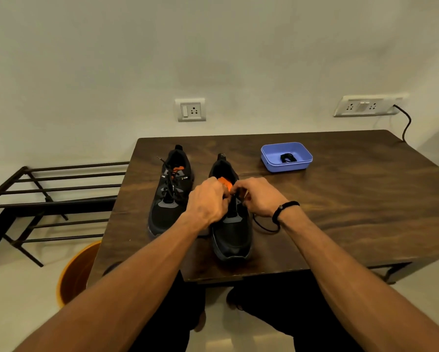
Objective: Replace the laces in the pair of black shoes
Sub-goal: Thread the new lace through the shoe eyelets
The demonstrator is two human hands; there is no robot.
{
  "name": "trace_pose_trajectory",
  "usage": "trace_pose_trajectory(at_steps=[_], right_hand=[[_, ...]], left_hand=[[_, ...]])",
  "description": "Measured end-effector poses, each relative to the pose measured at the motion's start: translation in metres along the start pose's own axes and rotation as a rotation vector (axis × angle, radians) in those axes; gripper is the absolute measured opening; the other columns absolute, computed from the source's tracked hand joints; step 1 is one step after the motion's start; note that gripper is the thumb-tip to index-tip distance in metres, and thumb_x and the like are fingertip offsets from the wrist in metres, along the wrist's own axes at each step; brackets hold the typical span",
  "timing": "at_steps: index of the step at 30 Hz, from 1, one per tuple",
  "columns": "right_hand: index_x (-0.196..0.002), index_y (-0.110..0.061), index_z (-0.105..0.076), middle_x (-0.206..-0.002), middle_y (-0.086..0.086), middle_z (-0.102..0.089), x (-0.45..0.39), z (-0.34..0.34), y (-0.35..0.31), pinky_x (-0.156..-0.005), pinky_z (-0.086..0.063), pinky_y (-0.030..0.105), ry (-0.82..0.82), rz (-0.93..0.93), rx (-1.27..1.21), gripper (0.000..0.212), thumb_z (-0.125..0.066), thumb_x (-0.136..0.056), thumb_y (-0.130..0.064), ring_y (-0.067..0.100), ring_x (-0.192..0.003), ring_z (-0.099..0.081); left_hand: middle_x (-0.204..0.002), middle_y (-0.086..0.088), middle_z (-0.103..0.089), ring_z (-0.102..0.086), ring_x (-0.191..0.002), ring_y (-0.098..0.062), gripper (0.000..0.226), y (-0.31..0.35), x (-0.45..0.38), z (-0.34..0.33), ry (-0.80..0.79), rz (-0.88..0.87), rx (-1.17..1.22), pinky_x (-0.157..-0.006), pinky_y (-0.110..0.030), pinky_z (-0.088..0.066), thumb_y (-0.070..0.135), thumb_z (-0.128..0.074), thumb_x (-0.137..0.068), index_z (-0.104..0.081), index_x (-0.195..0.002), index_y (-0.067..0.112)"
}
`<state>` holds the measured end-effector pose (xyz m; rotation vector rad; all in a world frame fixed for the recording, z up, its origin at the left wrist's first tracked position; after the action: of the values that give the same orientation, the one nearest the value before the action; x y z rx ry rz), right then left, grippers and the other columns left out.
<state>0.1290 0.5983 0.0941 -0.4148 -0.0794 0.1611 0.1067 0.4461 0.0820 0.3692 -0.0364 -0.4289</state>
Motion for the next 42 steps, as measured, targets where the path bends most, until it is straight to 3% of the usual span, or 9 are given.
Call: trace_pose_trajectory(at_steps=[8, 13, 19, 25, 30, 33, 35, 37, 42], right_hand=[[-0.115, -0.022, -0.076, -0.096, -0.001, -0.071, 0.005, 0.002, 0.008, -0.083, -0.061, 0.032, 0.040, -0.045, -0.108, 0.044, -0.066, -0.086, 0.010, 0.014, -0.085, -0.070], [-0.118, -0.024, -0.075, -0.097, -0.001, -0.071, 0.006, 0.000, 0.011, -0.084, -0.061, 0.032, 0.051, -0.059, -0.137, 0.047, -0.063, -0.087, 0.010, 0.013, -0.089, -0.070], [-0.129, -0.024, -0.069, -0.101, 0.000, -0.070, 0.007, -0.007, 0.009, -0.086, -0.060, 0.034, 0.091, -0.055, -0.143, 0.053, -0.065, -0.086, 0.008, 0.014, -0.089, -0.068], [-0.100, -0.034, -0.055, -0.079, -0.008, -0.067, 0.008, -0.009, 0.007, -0.072, -0.060, 0.044, 0.264, -0.111, -0.164, 0.033, -0.067, -0.084, -0.008, 0.013, -0.074, -0.066], [-0.108, -0.027, -0.055, -0.083, -0.004, -0.067, 0.005, -0.014, -0.001, -0.074, -0.058, 0.045, 0.152, -0.091, -0.078, 0.031, -0.058, -0.088, -0.004, 0.018, -0.078, -0.064], [-0.111, -0.024, -0.049, -0.085, 0.001, -0.065, 0.007, -0.011, -0.006, -0.069, -0.056, 0.047, 0.142, -0.060, -0.017, 0.033, -0.058, -0.088, -0.003, 0.025, -0.078, -0.062], [-0.116, -0.023, -0.041, -0.089, 0.006, -0.062, 0.008, -0.013, -0.010, -0.066, -0.052, 0.049, 0.089, -0.034, 0.050, 0.038, -0.061, -0.089, -0.005, 0.031, -0.080, -0.059], [-0.119, -0.020, -0.038, -0.095, 0.010, -0.060, 0.006, -0.010, -0.004, -0.068, -0.051, 0.048, 0.085, -0.059, 0.163, 0.041, -0.063, -0.089, -0.006, 0.034, -0.084, -0.059], [-0.107, -0.012, -0.063, -0.106, 0.015, -0.061, 0.004, 0.030, 0.064, -0.076, -0.053, 0.045, 0.334, -0.399, 0.154, 0.031, -0.055, -0.083, 0.006, 0.040, -0.098, -0.061]], left_hand=[[-0.122, -0.008, -0.044, -0.056, -0.107, -0.026, 0.006, -0.008, -0.012, -0.023, -0.060, 0.173, 0.258, -0.093, -0.041, -0.055, 0.039, -0.074, -0.093, -0.078, -0.092, 0.036], [-0.114, -0.003, -0.057, -0.060, -0.107, -0.027, 0.039, -0.021, -0.029, -0.046, -0.065, 0.221, 0.306, -0.091, -0.045, -0.057, 0.048, -0.078, -0.086, -0.060, -0.056, 0.065], [-0.119, -0.001, -0.037, -0.038, -0.119, -0.027, 0.014, -0.007, -0.011, -0.024, -0.068, 0.237, 0.267, -0.105, -0.047, -0.044, 0.041, -0.074, -0.092, -0.080, -0.102, 0.033], [-0.117, -0.002, -0.041, -0.040, -0.117, -0.026, 0.018, -0.007, -0.008, -0.019, -0.007, 0.218, 0.222, -0.101, -0.048, -0.045, 0.045, -0.078, -0.087, -0.080, -0.098, 0.031], [-0.122, -0.007, -0.049, -0.050, -0.115, -0.027, 0.005, -0.009, -0.010, -0.021, -0.085, 0.208, 0.272, -0.102, -0.044, -0.051, 0.044, -0.080, -0.085, -0.076, -0.082, 0.044], [-0.118, -0.005, -0.056, -0.055, -0.114, -0.027, 0.024, -0.015, -0.016, -0.028, -0.112, 0.186, 0.267, -0.101, -0.045, -0.052, 0.050, -0.079, -0.084, -0.066, -0.067, 0.058], [-0.124, -0.007, -0.050, -0.047, -0.120, -0.028, 0.006, -0.011, -0.013, -0.021, -0.151, 0.164, 0.209, -0.106, -0.048, -0.046, 0.052, -0.075, -0.087, -0.073, -0.090, 0.056], [-0.127, -0.007, -0.047, -0.043, -0.122, -0.030, 0.024, -0.010, -0.011, -0.014, -0.164, 0.108, 0.123, -0.106, -0.050, -0.044, 0.055, -0.074, -0.087, -0.074, -0.109, 0.047], [-0.117, 0.001, -0.043, -0.041, -0.126, -0.030, 0.027, -0.015, -0.005, -0.002, -0.224, 0.089, 0.113, -0.107, -0.055, -0.043, 0.058, -0.079, -0.081, -0.075, -0.102, 0.042]])
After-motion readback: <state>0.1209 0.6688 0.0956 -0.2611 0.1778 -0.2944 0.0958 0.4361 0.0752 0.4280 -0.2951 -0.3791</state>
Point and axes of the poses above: each hand's wrist, its own x-axis away from the middle knuckle, its own z-axis out of the back of the hand, y = z × x, the point moved 4 cm from there along -x, towards the middle knuckle
